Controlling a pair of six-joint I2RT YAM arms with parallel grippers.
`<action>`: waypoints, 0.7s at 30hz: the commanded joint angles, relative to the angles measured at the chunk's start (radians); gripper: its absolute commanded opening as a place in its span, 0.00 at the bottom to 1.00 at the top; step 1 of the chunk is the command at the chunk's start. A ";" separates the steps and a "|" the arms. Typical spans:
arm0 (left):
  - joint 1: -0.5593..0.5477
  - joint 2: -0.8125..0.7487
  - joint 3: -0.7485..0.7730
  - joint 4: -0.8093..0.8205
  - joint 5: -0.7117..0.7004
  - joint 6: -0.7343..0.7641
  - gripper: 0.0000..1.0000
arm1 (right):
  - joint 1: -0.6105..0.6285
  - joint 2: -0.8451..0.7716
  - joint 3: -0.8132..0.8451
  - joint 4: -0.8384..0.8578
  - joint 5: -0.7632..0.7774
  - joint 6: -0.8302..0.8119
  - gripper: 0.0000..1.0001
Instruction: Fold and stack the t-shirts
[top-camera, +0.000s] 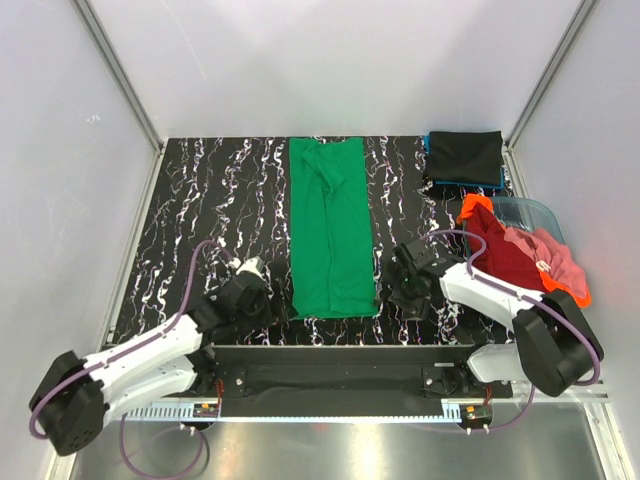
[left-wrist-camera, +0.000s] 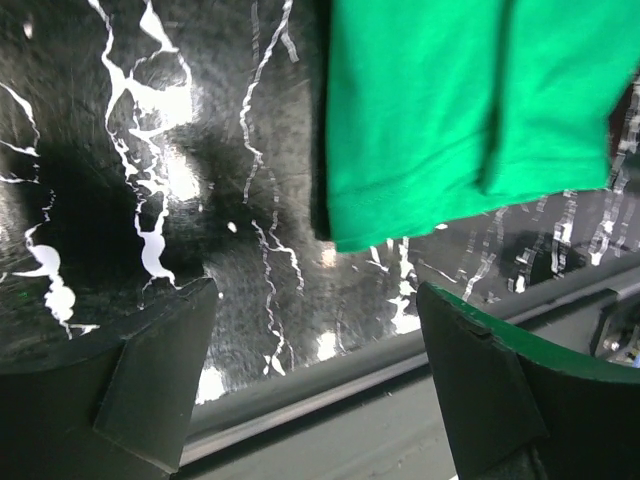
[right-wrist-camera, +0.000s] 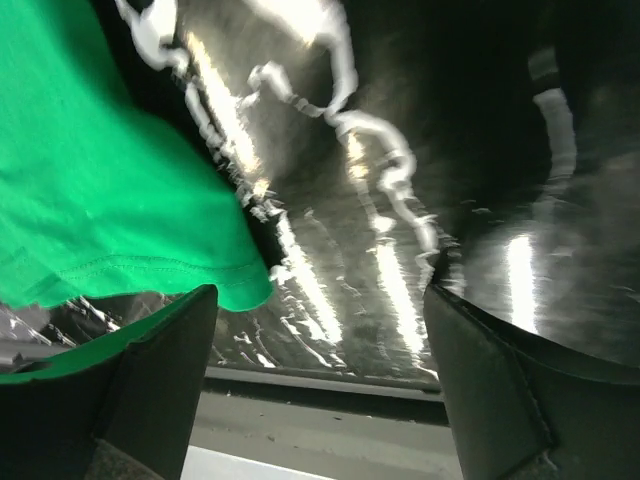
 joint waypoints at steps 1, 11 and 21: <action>-0.009 0.045 -0.017 0.143 -0.030 -0.051 0.84 | 0.050 0.012 -0.026 0.161 -0.058 0.079 0.88; -0.035 0.140 -0.062 0.227 -0.037 -0.089 0.80 | 0.070 0.037 -0.093 0.252 -0.095 0.099 0.61; -0.049 0.201 -0.060 0.261 -0.042 -0.099 0.64 | 0.070 0.049 -0.093 0.261 -0.104 0.087 0.30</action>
